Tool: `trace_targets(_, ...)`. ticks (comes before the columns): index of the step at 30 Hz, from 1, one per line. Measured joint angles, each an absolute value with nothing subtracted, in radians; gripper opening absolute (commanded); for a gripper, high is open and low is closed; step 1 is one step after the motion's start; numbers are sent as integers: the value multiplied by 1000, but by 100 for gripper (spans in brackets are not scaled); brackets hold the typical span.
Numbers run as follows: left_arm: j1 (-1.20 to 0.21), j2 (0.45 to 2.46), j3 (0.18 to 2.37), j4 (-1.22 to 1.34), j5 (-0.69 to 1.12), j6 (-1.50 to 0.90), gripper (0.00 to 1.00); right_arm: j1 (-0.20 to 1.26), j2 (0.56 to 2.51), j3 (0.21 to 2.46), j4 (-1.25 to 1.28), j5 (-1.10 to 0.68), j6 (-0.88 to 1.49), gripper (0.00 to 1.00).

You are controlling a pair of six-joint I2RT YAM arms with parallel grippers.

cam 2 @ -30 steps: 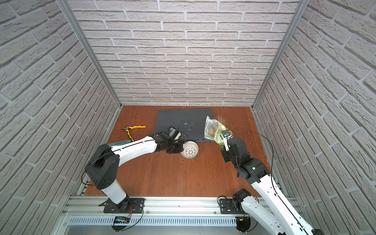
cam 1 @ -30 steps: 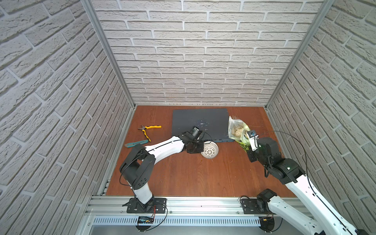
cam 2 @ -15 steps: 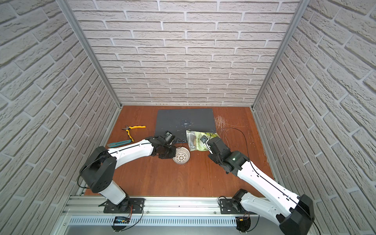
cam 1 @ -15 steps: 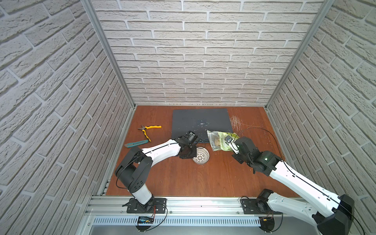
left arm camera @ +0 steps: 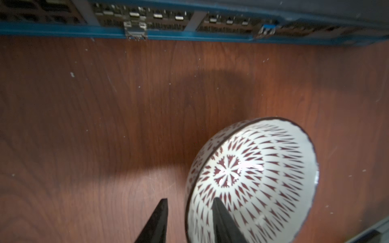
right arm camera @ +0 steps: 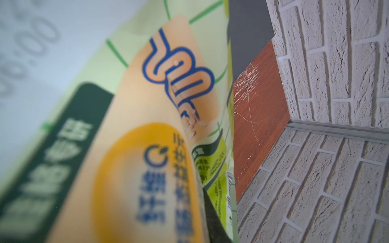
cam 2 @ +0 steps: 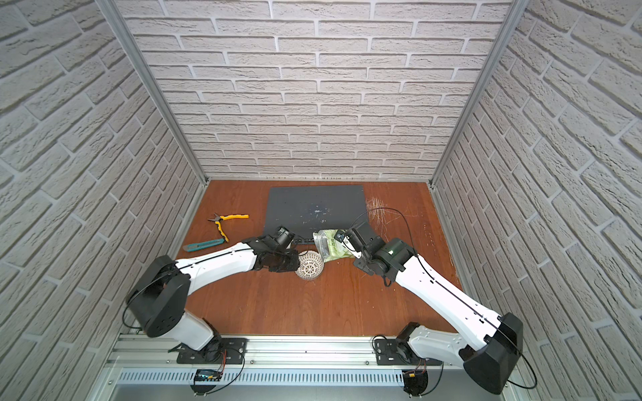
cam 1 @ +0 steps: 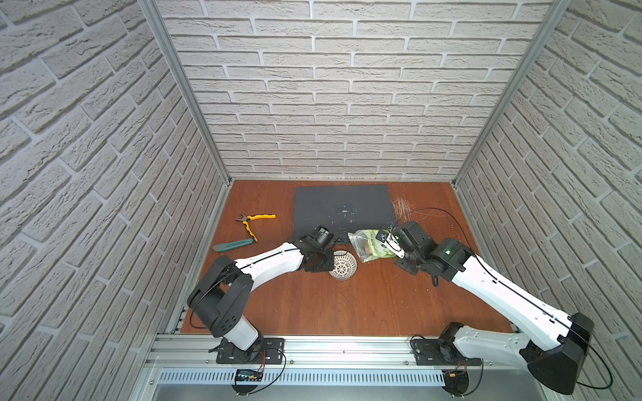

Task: Pour the oats into the breakfast bowl
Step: Place the bowl at the center of the board, then pour the oats into the bowl.

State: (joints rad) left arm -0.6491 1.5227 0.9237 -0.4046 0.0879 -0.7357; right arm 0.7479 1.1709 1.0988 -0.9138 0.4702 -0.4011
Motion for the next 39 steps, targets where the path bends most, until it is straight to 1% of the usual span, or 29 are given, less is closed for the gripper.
trace_targets(3, -620, 1413, 876, -387, 82, -751, 55, 772, 1187, 1099, -927, 522, -416, 3)
trace_targets(7, -556, 1281, 847, -387, 74, -760, 60, 809, 1230, 1119, -933, 583, -445, 4)
trace_targets(13, -454, 1179, 828, -388, 83, -759, 62, 868, 1327, 1166, -928, 668, -515, 4)
trace_targets(17, -411, 1164, 803, -388, 99, -759, 62, 916, 1373, 1196, -936, 709, -582, 4)
trace_targets(21, -399, 1162, 781, -388, 112, -759, 62, 950, 1418, 1216, -937, 739, -639, 4)
trace_targets(28, -397, 1156, 774, -388, 135, -758, 62, 962, 1473, 1240, -944, 766, -714, 4)
trace_targets(39, -388, 1156, 774, -392, 139, -757, 62, 985, 1530, 1307, -953, 876, -799, 4)
